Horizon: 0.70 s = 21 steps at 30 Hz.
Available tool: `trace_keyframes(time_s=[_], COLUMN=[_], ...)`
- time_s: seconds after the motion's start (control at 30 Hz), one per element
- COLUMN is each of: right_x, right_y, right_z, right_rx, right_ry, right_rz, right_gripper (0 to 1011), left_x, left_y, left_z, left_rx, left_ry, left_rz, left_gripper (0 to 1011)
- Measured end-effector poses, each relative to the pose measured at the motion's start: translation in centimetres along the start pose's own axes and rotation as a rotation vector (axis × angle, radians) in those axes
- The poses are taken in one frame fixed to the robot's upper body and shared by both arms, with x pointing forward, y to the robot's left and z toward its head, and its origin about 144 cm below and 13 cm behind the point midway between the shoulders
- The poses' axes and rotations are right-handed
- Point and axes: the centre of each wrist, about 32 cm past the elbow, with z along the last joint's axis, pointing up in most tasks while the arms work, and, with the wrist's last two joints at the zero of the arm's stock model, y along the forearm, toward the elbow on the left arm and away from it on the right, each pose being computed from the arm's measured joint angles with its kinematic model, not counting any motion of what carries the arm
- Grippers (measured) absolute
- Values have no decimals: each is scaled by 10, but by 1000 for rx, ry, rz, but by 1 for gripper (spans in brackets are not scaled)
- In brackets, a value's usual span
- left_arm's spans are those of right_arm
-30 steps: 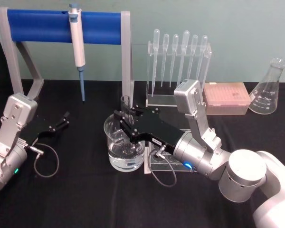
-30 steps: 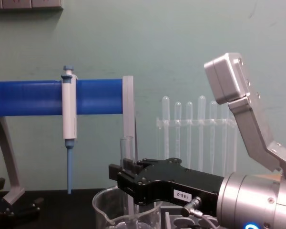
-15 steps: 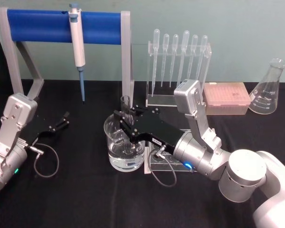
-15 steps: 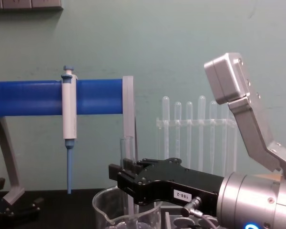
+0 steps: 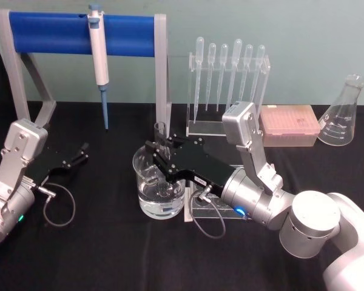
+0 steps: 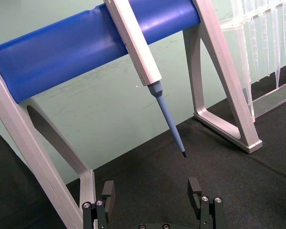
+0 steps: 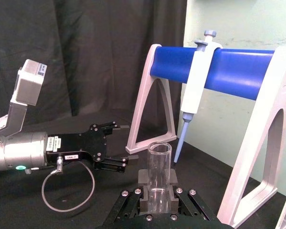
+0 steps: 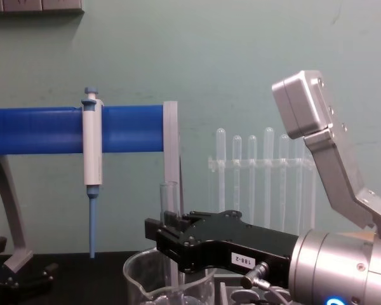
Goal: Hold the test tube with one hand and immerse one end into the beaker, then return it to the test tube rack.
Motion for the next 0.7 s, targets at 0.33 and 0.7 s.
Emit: trace_keyframes(time_s=[0.33, 0.7], right_x=[0, 0], right_y=[0, 0], right_z=[0, 0], right_rx=[0, 0], right_ry=[0, 0], right_rz=[0, 0], right_gripper=[226, 225], left_x=[0, 0], left_y=[0, 0], left_z=[0, 0], left_rx=[0, 0], left_ry=[0, 0], left_rz=[0, 0], left_gripper=[1000, 1000])
